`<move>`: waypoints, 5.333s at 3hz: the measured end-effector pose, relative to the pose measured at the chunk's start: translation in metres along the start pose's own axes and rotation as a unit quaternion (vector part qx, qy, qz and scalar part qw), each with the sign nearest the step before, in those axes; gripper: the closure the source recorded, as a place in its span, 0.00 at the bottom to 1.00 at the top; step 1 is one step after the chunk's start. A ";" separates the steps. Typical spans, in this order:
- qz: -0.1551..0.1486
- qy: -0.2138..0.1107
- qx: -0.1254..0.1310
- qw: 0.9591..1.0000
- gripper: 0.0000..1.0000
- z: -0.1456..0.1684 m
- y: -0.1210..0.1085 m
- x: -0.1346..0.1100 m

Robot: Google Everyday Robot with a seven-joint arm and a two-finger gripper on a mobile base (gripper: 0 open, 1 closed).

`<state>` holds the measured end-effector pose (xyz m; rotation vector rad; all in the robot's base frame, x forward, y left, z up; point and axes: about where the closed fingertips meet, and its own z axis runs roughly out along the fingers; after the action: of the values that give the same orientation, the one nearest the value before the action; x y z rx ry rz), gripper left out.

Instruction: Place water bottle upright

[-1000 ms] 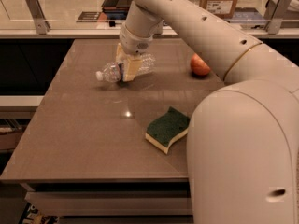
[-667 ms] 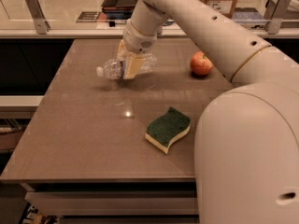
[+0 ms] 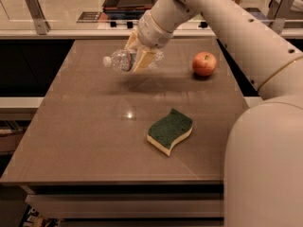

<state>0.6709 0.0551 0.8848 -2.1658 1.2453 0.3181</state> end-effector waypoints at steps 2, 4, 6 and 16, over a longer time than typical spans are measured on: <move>-0.027 -0.082 0.043 0.995 1.00 -0.028 -0.001 -0.016; -0.010 -0.132 0.051 0.990 1.00 -0.037 0.005 -0.043; 0.051 -0.192 0.083 0.977 1.00 -0.038 0.014 -0.072; 0.197 -0.376 0.279 0.861 1.00 -0.038 -0.019 -0.071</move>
Offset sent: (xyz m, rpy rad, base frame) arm -0.0169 -0.0120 0.0515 0.2726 -0.0395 0.0918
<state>0.6457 0.0886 0.9561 -1.0954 1.1035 0.7749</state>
